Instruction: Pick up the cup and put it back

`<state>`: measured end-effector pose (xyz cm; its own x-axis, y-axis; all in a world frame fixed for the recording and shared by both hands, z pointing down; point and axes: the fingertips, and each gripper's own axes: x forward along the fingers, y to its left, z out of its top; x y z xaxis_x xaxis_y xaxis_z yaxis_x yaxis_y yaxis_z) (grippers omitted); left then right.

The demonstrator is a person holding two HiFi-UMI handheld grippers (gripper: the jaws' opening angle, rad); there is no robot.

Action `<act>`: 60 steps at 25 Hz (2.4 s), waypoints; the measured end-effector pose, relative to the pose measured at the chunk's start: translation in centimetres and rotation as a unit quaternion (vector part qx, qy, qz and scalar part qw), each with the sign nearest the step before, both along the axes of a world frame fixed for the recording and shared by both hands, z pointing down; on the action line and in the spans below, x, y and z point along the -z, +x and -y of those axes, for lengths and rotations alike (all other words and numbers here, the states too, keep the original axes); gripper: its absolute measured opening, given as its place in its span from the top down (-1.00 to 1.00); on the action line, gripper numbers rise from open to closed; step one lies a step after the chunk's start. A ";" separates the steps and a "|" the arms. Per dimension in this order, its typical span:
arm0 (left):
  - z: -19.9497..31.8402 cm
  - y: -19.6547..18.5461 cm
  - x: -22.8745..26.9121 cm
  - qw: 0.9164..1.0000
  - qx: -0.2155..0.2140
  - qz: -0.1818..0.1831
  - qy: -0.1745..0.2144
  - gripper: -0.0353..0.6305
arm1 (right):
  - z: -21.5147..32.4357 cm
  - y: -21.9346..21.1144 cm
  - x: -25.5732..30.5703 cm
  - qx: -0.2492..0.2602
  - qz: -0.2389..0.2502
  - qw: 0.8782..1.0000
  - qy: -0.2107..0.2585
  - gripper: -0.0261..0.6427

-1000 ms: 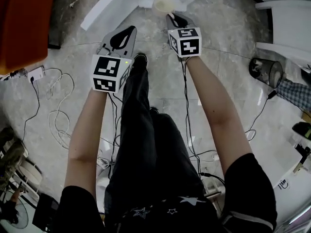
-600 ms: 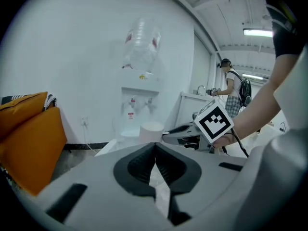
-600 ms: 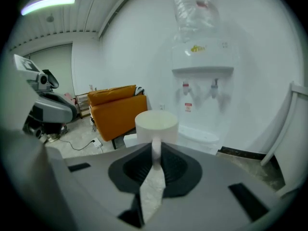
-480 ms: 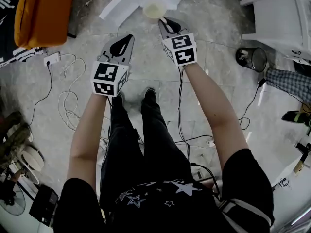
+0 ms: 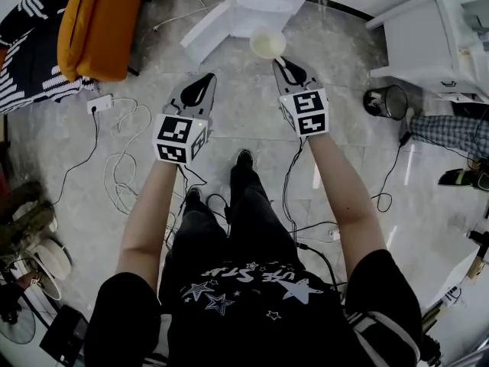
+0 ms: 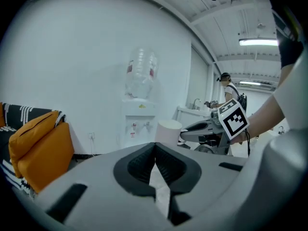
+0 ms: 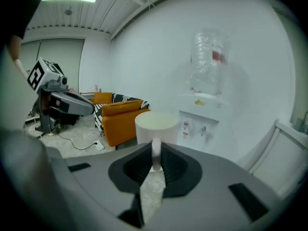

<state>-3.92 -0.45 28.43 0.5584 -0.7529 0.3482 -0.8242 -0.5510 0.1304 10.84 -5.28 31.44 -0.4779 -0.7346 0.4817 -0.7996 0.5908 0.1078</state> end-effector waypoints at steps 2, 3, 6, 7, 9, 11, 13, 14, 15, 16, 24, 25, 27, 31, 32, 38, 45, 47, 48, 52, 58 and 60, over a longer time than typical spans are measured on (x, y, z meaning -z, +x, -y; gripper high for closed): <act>-1.8 -1.3 2.0 1.000 -0.023 0.006 0.012 0.87 | -1.9 -0.4 2.2 -0.017 0.002 1.000 0.007 0.79; -2.8 -2.4 2.8 0.999 -0.029 0.008 0.017 0.87 | -3.1 -0.8 3.1 -0.025 0.004 1.000 0.011 0.78; -5.5 -5.4 4.6 0.999 -0.041 0.014 0.024 0.87 | -6.3 -2.0 5.7 -0.054 0.010 0.998 0.026 0.78; -6.2 -6.0 5.1 0.998 -0.049 0.016 0.028 0.87 | -7.4 -2.1 6.5 -0.066 0.009 0.997 0.032 0.78; -7.9 -7.2 6.1 0.998 -0.058 0.010 0.030 0.87 | -10.1 -2.4 7.7 -0.089 0.008 0.995 0.039 0.79; -10.2 -8.2 7.0 0.998 -0.050 -0.015 0.021 0.87 | -13.5 -3.0 8.3 -0.106 0.008 0.994 0.039 0.79; -12.3 -9.1 7.9 0.998 -0.044 -0.037 0.021 0.87 | -17.0 -3.7 8.7 -0.120 0.008 0.992 0.037 0.79; -13.4 -9.4 8.4 0.998 -0.046 -0.040 0.026 0.87 | -18.6 -4.1 8.9 -0.127 0.007 0.991 0.037 0.79; -14.4 -9.7 8.8 0.997 -0.051 -0.040 0.032 0.87 | -20.3 -4.5 9.0 -0.134 0.007 0.990 0.038 0.79; -15.5 -10.0 9.3 0.997 -0.058 -0.039 0.039 0.87 | -21.8 -5.0 9.3 -0.140 0.006 0.989 0.039 0.79; -22.7 -14.3 10.6 0.994 -0.092 -0.034 0.054 0.87 | -32.0 -8.5 11.2 -0.178 0.005 0.983 0.051 0.78; -23.3 -15.1 10.5 0.994 -0.092 -0.035 0.052 0.87 | -32.9 -9.0 11.3 -0.183 0.008 0.982 0.050 0.78; -24.7 -16.4 9.9 0.994 -0.096 -0.031 0.048 0.87 | -34.7 -9.8 11.3 -0.191 0.014 0.981 0.045 0.78; -27.4 -18.4 8.3 0.994 -0.100 -0.025 0.030 0.87 | -38.0 -10.6 11.2 -0.194 0.006 0.980 0.035 0.79; -27.9 -18.8 8.0 0.995 -0.095 -0.026 0.026 0.87 | -38.6 -10.6 11.3 -0.194 0.005 0.980 0.035 0.78; -29.4 -19.6 8.1 0.995 -0.086 -0.034 0.025 0.87 | -40.1 -10.4 11.4 -0.206 0.010 0.978 0.039 0.78; -30.5 -18.9 8.1 0.994 -0.102 -0.029 0.022 0.87 | -40.2 -9.6 10.9 -0.223 0.028 0.974 0.036 0.79; -30.3 -18.7 7.6 0.994 -0.104 -0.026 0.017 0.87 | -39.9 -9.3 10.6 -0.223 0.028 0.974 0.035 0.79; -30.1 -18.5 7.3 0.994 -0.105 -0.024 0.014 0.87 | -39.7 -9.2 10.5 -0.223 0.027 0.974 0.034 0.79; -29.0 -17.2 6.7 0.994 -0.107 -0.021 0.005 0.87 | -38.8 -8.0 9.5 -0.222 0.028 0.974 0.025 0.79; -25.4 -12.4 6.5 0.994 -0.105 -0.014 -0.004 0.87 | -35.0 -3.5 8.0 -0.224 0.038 0.974 0.013 0.79; -23.8 -10.4 6.0 0.994 -0.105 -0.007 -0.009 0.87 | -33.0 -1.7 7.2 -0.222 0.043 0.974 0.007 0.79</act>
<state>-14.31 23.39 22.41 0.7079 -0.6119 0.3527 -0.6887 -0.7088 0.1525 9.13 27.72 24.23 -0.1501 -0.8844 0.4420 -0.9823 0.1841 0.0349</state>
